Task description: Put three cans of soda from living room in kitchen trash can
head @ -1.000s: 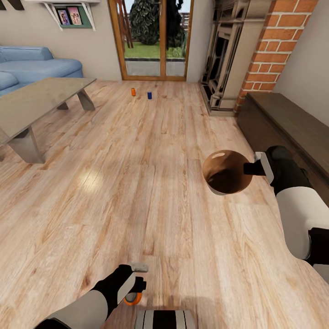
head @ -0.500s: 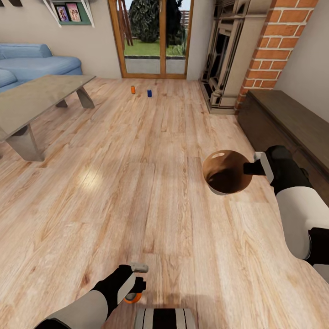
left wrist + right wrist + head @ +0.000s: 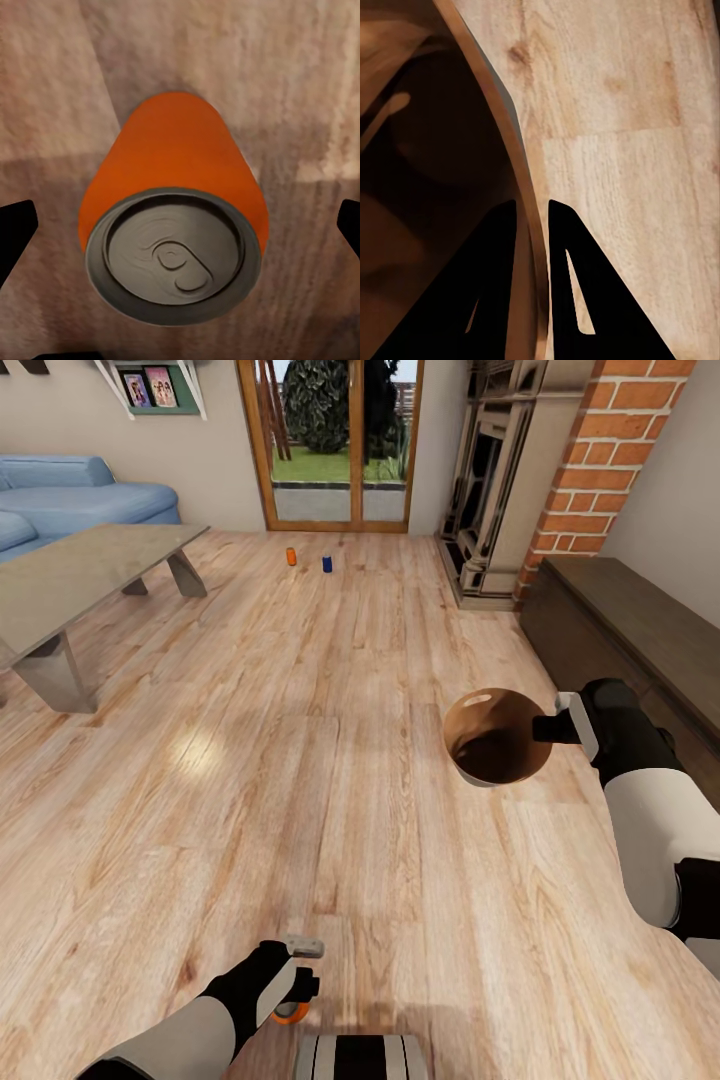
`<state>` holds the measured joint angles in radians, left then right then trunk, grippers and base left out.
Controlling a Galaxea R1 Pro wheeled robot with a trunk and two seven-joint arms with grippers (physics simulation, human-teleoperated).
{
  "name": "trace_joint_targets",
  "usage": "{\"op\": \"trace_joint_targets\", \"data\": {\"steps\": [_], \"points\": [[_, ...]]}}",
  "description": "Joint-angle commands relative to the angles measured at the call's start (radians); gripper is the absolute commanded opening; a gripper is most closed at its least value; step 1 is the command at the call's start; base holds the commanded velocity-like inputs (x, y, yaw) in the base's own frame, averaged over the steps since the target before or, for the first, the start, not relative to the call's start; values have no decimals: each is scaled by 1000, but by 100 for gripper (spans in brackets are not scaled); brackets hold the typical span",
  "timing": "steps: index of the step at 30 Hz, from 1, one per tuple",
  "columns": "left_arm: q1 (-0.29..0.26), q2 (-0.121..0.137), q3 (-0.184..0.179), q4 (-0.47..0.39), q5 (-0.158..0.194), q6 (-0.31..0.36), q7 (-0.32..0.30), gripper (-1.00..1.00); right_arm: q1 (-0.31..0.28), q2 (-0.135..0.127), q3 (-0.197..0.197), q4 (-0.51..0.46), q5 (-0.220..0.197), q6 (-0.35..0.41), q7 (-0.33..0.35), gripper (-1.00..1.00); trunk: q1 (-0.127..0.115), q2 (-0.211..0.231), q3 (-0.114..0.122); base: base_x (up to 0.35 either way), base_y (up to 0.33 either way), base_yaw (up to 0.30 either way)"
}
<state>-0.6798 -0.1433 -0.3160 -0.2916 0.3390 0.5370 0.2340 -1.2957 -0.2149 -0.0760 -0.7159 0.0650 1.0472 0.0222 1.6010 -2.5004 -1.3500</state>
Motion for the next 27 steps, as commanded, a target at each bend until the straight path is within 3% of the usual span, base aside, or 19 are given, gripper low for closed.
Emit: {"op": "trace_joint_targets", "data": {"steps": [1, 14, 19, 27], "points": [[0, 0, 0, 0, 0, 0, 0, 100, 0, 0, -1, -1, -10, 0, 4, -100, 0, 0, 0, 0, 0, 0], [2, 3, 1, 0, 0, 0, 1, 100, 0, 0, -1, -1, -10, 0, 4, -100, 0, 0, 0, 0, 0, 0], [2, 4, 1, 1, -1, 0, 2, 100, 0, 0, -1, -1, -10, 0, 4, -100, 2, -1, -19, 0, 0, 0], [3, 4, 2, 2, -1, 0, 2, 100, 0, 0, 0, -1, -10, 0, 4, -100, 2, -1, -19, 0, 0, 0]]}}
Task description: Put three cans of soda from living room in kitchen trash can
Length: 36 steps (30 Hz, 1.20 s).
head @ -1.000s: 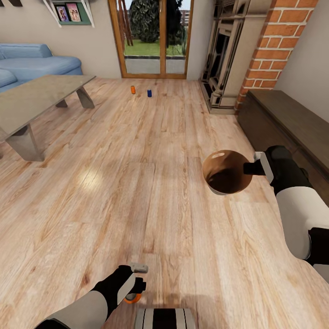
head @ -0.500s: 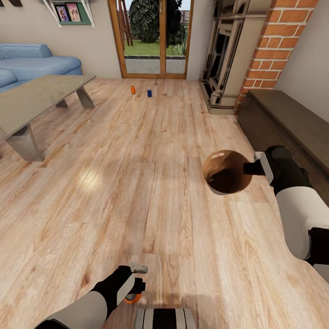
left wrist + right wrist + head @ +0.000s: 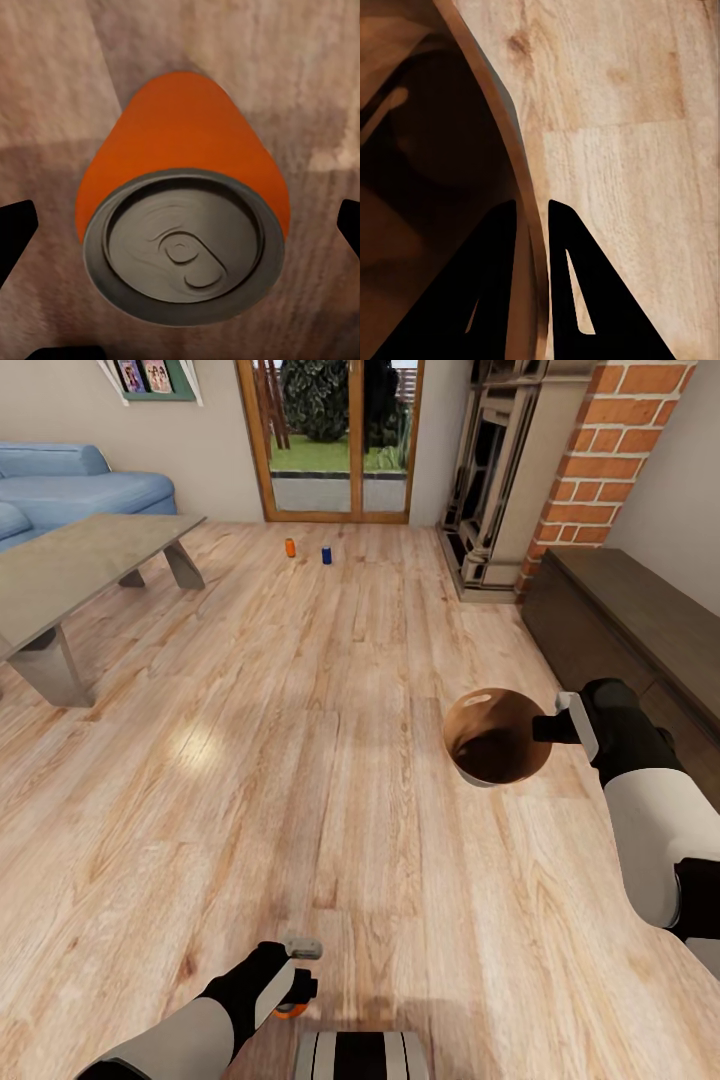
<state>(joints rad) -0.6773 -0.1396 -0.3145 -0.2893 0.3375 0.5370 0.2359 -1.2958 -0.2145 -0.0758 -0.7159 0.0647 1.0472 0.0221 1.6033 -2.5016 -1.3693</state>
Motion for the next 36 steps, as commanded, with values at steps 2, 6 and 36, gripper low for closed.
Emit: {"op": "trace_joint_targets", "data": {"steps": [2, 6, 36], "points": [[0, 0, 0, 0, 0, 0, 0, 100, 0, 0, -1, 0, -9, 0, 4, -100, 0, 0, 0, 0, 0, 0], [1, -1, -1, 1, 0, 0, 0, 100, 0, 1, -1, 0, -9, 0, 4, -100, 0, 0, 0, 0, 0, 0], [1, -3, -2, 0, 2, -1, 0, -100, 0, -1, 0, 0, -9, 0, 4, -100, 4, -2, -35, 0, 0, 0]]}}
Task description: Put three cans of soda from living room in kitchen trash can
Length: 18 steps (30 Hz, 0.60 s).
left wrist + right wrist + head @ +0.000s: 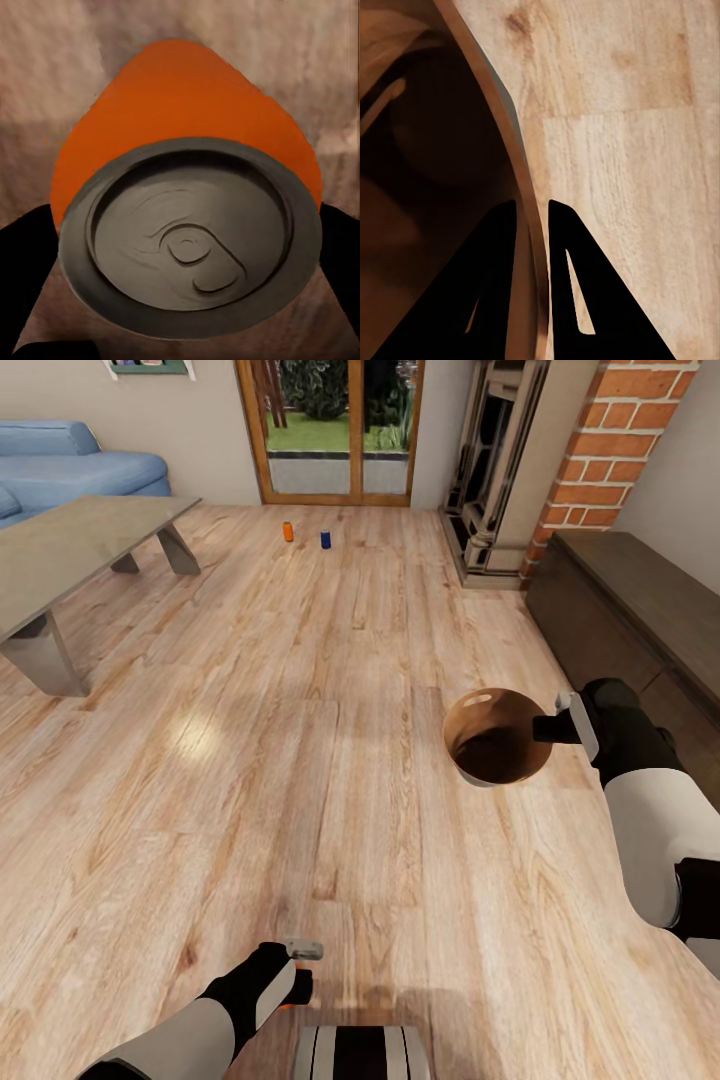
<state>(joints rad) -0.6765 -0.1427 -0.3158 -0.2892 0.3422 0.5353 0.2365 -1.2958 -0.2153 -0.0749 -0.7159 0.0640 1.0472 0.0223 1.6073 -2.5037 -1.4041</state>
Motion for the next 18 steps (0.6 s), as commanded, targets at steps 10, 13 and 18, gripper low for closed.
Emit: {"op": "trace_joint_targets", "data": {"steps": [10, 13, 18], "points": [[0, 0, 0, -2, -1, -1, -4, -100, 0, -2, 0, 0, -8, 0, 4, -100, 0, 0, 0, 0, 0, 0], [0, 0, -1, -4, -3, -1, -3, -100, 0, -2, 0, 0, -8, 0, 4, -100, -1, 0, 8, 0, 0, 0], [0, -2, -2, -9, -7, -3, -2, -100, 0, -1, 0, 0, -8, 0, 4, -100, -3, 2, 27, 0, 0, 0]]}}
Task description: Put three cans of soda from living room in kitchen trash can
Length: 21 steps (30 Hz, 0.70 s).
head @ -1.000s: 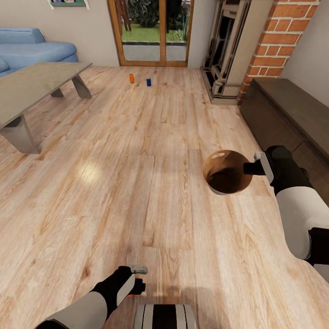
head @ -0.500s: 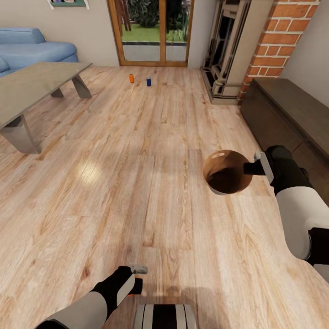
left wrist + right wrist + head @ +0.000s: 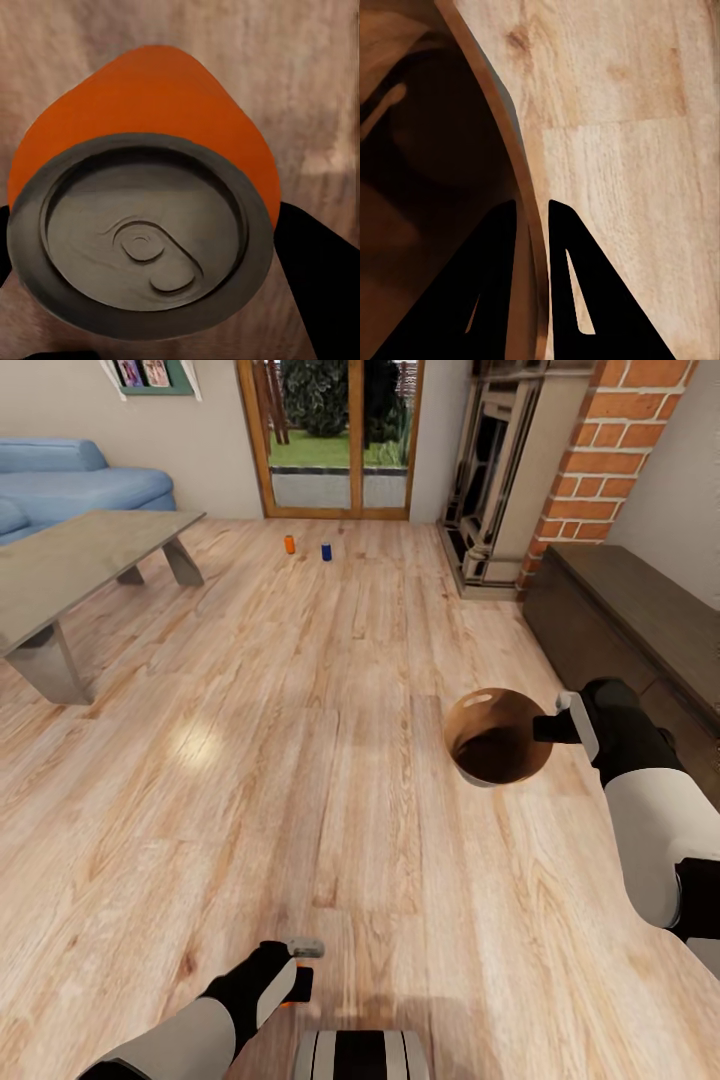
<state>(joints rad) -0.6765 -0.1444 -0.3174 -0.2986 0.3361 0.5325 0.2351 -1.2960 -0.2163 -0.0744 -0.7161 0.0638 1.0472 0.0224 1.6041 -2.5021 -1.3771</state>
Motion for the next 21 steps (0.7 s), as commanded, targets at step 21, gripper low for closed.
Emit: {"op": "trace_joint_targets", "data": {"steps": [21], "points": [[0, 1, -1, -4, -2, -1, -9, -100, 0, 0, 1, 10, -7, 0, 4, -100, -50, 86, 73, 0, 0, 0]]}}
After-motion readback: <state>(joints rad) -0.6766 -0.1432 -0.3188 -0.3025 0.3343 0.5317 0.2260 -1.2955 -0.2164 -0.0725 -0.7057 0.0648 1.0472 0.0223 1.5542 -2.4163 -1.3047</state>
